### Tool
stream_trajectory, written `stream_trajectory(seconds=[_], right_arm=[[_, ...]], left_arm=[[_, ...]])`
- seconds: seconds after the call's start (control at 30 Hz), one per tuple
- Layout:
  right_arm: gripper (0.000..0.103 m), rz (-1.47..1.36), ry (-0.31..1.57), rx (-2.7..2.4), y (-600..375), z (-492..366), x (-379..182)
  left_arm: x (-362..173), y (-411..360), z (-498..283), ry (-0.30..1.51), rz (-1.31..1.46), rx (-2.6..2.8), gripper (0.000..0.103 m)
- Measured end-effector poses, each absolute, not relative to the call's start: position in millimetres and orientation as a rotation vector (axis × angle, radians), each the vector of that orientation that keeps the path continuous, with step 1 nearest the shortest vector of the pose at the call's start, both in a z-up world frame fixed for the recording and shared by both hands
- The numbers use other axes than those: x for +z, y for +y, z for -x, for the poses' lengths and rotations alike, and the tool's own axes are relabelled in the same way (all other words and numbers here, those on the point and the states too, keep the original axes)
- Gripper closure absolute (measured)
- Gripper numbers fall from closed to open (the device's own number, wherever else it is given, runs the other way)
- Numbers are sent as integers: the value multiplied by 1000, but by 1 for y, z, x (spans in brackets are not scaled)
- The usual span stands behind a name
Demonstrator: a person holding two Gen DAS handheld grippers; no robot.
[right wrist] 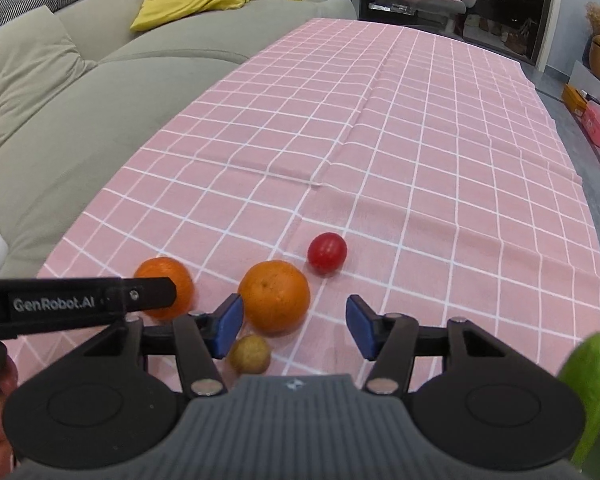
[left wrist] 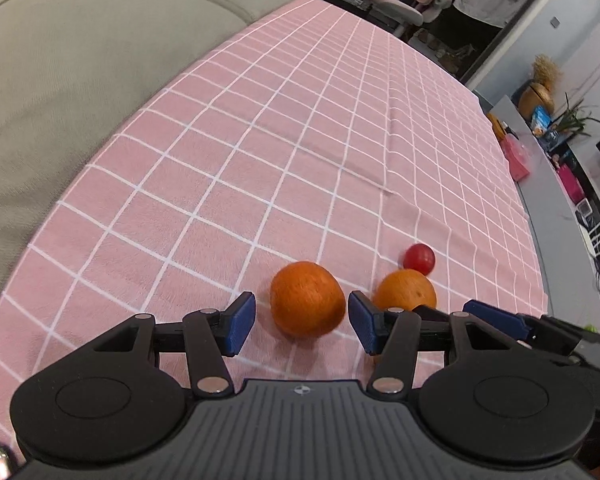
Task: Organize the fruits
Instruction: 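Grasp an orange with the right tool while the left tool grasps another orange, then carry the orange into the green colander with the right tool while the left tool carries its orange there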
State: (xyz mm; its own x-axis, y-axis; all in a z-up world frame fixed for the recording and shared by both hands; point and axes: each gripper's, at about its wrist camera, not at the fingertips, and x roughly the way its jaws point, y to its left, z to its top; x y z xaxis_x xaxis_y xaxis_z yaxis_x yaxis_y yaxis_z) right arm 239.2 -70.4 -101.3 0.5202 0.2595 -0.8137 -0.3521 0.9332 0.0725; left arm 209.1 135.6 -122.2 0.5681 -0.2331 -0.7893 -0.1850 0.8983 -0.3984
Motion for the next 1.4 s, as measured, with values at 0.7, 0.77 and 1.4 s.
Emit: stream_trajectory(seconds=[0.7,0.77,1.4], right_arm=[[59,123,974,421,-52,-254,-121],[60,129,961,419,-53,-252,-117],[60,87,834,418,-103,-173,-22]], left_arm=[[-133,132,-219,982,559,17,55],[-130,133,-218,978,571,20,56],[-42,108,-165,845,564,-55,56]])
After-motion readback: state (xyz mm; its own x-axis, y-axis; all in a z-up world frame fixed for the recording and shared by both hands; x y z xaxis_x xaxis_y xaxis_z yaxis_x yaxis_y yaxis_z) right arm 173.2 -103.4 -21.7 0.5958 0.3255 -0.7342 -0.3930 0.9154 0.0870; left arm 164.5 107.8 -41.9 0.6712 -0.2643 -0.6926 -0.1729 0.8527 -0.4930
